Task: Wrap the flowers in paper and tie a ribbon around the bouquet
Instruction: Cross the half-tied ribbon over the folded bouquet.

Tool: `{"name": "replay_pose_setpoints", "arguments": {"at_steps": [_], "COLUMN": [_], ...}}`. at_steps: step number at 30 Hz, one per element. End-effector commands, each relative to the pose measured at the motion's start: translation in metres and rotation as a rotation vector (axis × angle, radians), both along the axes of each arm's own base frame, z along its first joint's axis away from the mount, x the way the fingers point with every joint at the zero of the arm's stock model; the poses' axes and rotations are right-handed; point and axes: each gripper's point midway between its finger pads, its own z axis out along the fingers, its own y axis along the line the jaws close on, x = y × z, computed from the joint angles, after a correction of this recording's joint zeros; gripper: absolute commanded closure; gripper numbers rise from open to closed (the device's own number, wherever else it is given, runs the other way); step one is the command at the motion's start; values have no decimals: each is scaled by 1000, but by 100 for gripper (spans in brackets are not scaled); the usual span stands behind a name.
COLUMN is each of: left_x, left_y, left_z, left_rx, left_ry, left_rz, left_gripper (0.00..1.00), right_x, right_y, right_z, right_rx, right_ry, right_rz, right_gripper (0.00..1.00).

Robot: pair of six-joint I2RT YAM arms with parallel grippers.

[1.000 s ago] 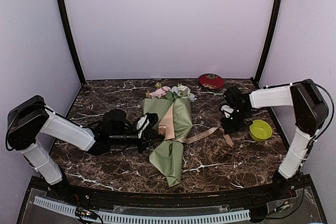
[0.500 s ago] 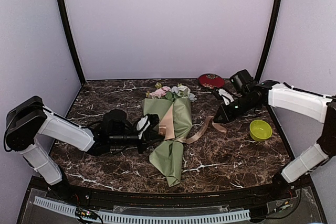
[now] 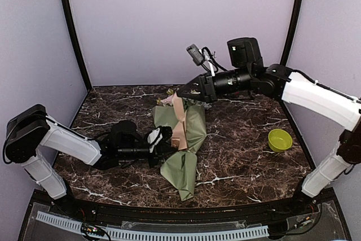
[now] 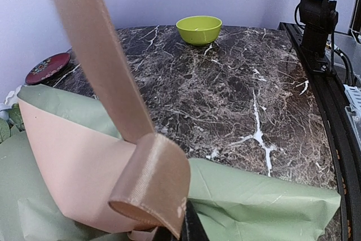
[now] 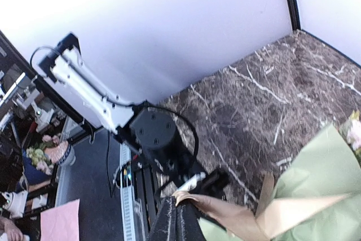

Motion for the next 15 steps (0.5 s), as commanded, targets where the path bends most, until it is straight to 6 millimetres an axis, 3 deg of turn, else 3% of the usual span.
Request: {"name": "replay_pose_setpoints", "arguments": {"at_steps": [1,4,7,12,14,15], "left_x": [-5,-8,-10,-12,-13,-14], "left_y": [2,2,2,2,2,2], "left_z": [14,12,12,10,10,9], "left_rx": [-34,-31,-31,-27,-28,-29], "left_ry": [-60,-66,-69,-73,-71,-68], "left_rz": [0,-6,-9,-8,-8,-8], "left_gripper": [100,100,100,100,100,100], "right_x": [24,60,86,108,108,107], "right_y": [48,71,93,123,127,127], "right_z": [22,7,-21,-90,-105,-110], "right_rx": [120,80,18,-144,-191,-214], "right_ry": [23,65,126,199,204,205], "right_rz": [18,-88,-146,-211,-213,-214], "right_gripper": [100,100,100,100,99,88]}}
